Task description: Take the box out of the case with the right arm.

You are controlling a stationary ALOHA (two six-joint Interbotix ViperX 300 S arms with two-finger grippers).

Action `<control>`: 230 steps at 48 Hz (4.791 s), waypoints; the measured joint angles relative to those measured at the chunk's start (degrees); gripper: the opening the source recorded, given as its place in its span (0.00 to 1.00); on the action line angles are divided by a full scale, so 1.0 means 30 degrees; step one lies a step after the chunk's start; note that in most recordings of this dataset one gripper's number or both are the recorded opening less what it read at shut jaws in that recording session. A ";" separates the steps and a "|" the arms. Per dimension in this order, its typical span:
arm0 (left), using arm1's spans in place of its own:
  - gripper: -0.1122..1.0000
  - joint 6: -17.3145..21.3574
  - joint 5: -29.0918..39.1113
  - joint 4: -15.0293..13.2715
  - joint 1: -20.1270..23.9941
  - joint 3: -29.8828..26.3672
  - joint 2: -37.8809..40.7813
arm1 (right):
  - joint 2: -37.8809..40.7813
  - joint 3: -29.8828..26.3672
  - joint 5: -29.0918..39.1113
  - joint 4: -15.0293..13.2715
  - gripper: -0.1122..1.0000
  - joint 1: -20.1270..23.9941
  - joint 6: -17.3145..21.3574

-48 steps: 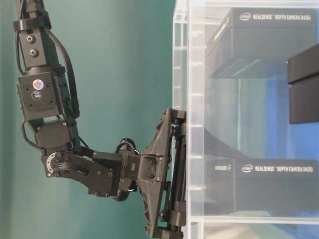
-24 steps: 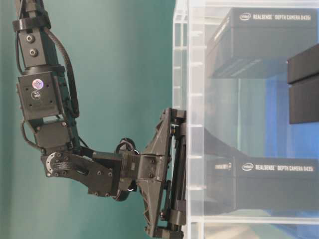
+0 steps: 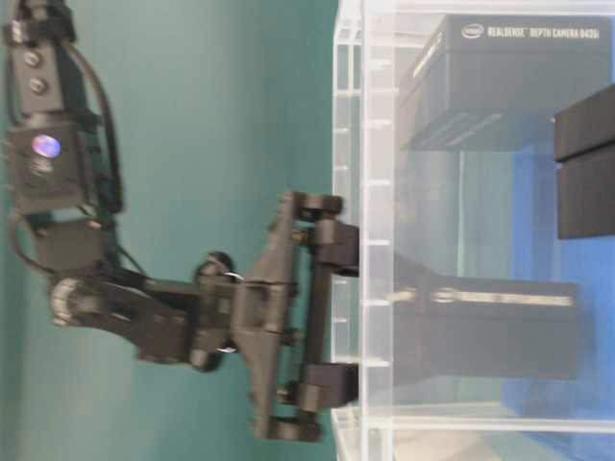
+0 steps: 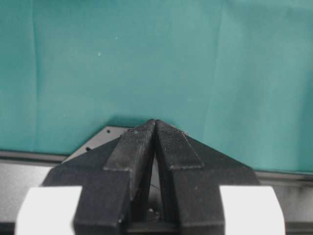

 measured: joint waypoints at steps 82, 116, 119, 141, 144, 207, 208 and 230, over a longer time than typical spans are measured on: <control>0.10 0.0000 -0.0059 0.0000 0.0000 0.0029 -0.0117 | -0.0762 -0.8379 0.6445 -0.2871 0.71 0.0586 -0.0176; 0.10 0.0000 -0.0059 0.0000 0.0000 0.0000 -0.0088 | -0.0762 -0.8350 0.6445 -0.2900 0.71 0.0586 -0.0146; 0.10 0.0000 -0.0059 0.0000 0.0000 0.0000 -0.0088 | -0.0762 -0.8379 0.6416 -0.2900 0.71 0.0586 -0.0176; 0.10 0.0000 -0.0059 0.0000 0.0000 0.0029 -0.0029 | -0.0762 -0.8350 0.6445 -0.2900 0.71 0.0586 -0.0146; 0.10 0.0000 -0.0059 0.0000 0.0000 0.0029 -0.0029 | -0.0762 -0.8379 0.6445 -0.2871 0.71 0.0586 -0.0176; 0.10 0.0000 0.0000 0.0000 0.0000 0.0000 -0.0029 | -0.0762 -0.8379 0.6475 -0.2900 0.71 0.1377 0.0586; 0.10 0.0000 0.0000 0.0000 0.0000 0.0029 -0.0029 | -0.0762 -0.8379 0.6475 -0.2900 0.71 0.1436 0.0674; 0.10 0.0000 0.0029 0.0000 0.0000 0.0000 0.0000 | -0.0762 -0.8379 0.7002 -0.2959 0.71 0.4453 0.3428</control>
